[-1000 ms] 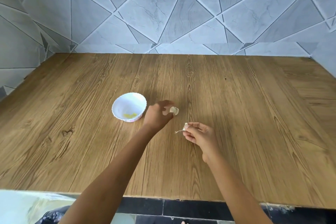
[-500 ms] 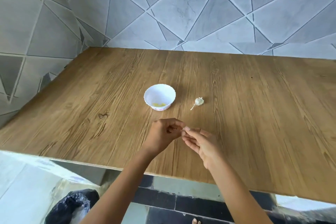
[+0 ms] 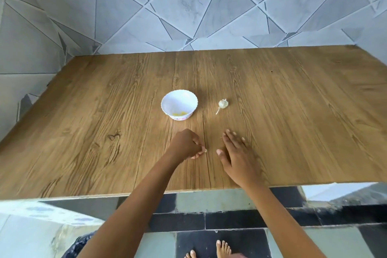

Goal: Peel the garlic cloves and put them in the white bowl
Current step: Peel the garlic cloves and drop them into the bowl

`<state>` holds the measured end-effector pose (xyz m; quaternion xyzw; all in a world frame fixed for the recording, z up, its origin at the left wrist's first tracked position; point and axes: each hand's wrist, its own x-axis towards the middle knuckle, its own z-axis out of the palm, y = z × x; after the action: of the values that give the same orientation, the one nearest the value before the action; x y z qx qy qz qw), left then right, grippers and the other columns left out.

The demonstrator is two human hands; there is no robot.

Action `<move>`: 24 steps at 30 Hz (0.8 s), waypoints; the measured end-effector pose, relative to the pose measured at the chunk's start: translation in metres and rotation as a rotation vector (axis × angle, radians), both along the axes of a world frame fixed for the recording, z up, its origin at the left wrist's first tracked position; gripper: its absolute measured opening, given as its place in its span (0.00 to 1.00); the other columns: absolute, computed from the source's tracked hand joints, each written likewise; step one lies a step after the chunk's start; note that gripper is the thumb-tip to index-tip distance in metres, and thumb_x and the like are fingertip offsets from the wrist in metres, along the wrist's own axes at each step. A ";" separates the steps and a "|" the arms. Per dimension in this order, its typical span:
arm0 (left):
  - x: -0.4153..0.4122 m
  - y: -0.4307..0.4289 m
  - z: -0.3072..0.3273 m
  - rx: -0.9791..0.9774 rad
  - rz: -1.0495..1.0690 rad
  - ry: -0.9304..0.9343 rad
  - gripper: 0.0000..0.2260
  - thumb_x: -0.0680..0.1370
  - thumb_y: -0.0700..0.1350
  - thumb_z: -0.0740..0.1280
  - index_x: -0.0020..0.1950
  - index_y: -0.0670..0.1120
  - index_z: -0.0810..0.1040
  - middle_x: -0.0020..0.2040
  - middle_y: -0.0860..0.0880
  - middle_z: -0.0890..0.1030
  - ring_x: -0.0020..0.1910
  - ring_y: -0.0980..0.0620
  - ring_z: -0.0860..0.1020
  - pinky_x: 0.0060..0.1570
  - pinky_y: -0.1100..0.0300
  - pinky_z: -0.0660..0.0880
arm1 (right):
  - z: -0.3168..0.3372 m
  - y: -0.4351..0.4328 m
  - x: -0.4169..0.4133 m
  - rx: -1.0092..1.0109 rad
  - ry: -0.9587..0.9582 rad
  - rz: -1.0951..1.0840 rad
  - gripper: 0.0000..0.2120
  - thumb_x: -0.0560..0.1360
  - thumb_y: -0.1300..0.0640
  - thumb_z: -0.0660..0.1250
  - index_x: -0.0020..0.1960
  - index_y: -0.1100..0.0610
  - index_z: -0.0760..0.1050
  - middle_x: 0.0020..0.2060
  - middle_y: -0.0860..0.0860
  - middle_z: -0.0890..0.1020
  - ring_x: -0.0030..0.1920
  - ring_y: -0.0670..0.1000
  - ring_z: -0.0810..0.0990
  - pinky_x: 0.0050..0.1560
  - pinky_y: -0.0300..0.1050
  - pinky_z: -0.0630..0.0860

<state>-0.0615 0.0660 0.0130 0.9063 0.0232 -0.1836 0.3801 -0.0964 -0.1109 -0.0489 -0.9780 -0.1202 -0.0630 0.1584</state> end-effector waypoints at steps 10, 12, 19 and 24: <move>0.009 -0.012 0.005 0.245 -0.089 -0.049 0.07 0.71 0.41 0.73 0.48 0.41 0.82 0.45 0.46 0.83 0.47 0.47 0.81 0.53 0.52 0.78 | -0.005 0.004 -0.001 0.024 -0.064 -0.032 0.29 0.79 0.44 0.46 0.70 0.61 0.67 0.70 0.56 0.69 0.72 0.55 0.64 0.71 0.51 0.54; 0.010 -0.014 0.006 0.273 -0.100 -0.056 0.08 0.71 0.41 0.73 0.49 0.42 0.82 0.46 0.46 0.83 0.48 0.47 0.81 0.54 0.52 0.78 | -0.006 0.004 -0.001 0.031 -0.057 -0.034 0.29 0.79 0.45 0.46 0.70 0.62 0.67 0.70 0.57 0.69 0.72 0.55 0.64 0.71 0.51 0.55; 0.003 -0.005 0.005 0.115 -0.057 -0.043 0.01 0.73 0.38 0.71 0.43 0.41 0.82 0.37 0.46 0.83 0.36 0.52 0.81 0.43 0.60 0.80 | -0.007 0.001 0.001 0.186 -0.090 0.017 0.23 0.79 0.48 0.55 0.67 0.62 0.71 0.68 0.57 0.71 0.71 0.56 0.66 0.70 0.51 0.60; -0.018 0.000 -0.001 -0.515 0.264 0.102 0.04 0.77 0.39 0.68 0.45 0.39 0.81 0.37 0.46 0.82 0.35 0.56 0.81 0.37 0.66 0.78 | 0.017 -0.002 0.001 0.753 0.162 0.154 0.15 0.76 0.53 0.67 0.61 0.57 0.76 0.51 0.45 0.81 0.51 0.39 0.78 0.53 0.31 0.72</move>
<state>-0.0799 0.0655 0.0118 0.7586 0.1126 -0.1780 0.6166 -0.0954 -0.1126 -0.0324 -0.8413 -0.1490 -0.0134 0.5194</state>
